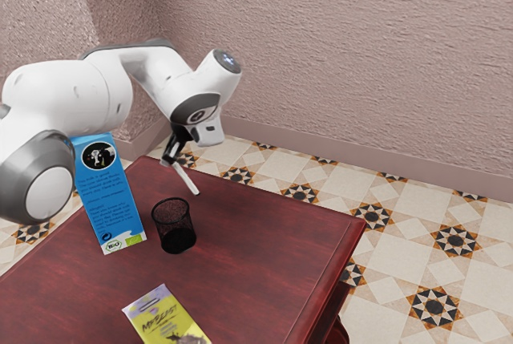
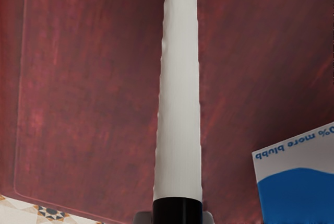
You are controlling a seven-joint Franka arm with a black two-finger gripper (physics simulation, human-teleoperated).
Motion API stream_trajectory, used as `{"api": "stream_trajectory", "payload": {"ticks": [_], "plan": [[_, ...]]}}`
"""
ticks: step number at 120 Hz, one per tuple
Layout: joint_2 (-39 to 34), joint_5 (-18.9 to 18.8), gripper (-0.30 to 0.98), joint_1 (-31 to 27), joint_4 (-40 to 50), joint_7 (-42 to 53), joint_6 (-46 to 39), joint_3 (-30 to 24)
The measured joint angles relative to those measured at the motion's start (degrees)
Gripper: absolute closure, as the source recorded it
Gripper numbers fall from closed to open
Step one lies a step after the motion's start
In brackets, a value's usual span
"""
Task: Take the marker out of the pen holder and place it to the left of the pen holder.
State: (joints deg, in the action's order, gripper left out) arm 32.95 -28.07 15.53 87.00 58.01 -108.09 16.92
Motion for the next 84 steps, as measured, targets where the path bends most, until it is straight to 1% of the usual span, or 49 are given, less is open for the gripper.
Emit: {"api": "stream_trajectory", "payload": {"ticks": [15, 23, 35, 49, 54, 62, 65, 69, 72, 74, 84], "plan": [[0.02, 0.15, 0.43, 0.03, 0.05, 1.88, 0.23, 0.03], [0.03, 0.18, 0.32, 0.03, 0.06, 2.74, 0.31, 0.05], [0.0, 0.2, 0.2, 0.03, 0.04, 3.87, 0.39, 0.08], [-0.81, 0.97, 0.11, 0.84, 0.06, 4.72, 0.6, -0.03], [-4.72, 2.85, 0.09, 2.42, 0.41, 4.22, 1.82, -0.29], [-19.07, 6.65, 0.07, 5.88, 0.62, -0.51, 6.3, -1.01], [-24.22, 7.6, 0.06, 5.45, 0.23, -2.95, 8.33, -3.03], [-29.19, 8.75, 0.05, 1.67, -0.44, -5.93, 10.77, -8.06], [-31.39, 9.5, 0.05, -1.4, -0.87, -8.0, 12.36, -11.27], [-32.38, 10.18, 0.04, -2.61, -0.91, -9.33, 13.32, -12.36], [-33.23, 14.28, 0.03, -3.84, 0.55, -15.14, 17.11, -12.3]]}}
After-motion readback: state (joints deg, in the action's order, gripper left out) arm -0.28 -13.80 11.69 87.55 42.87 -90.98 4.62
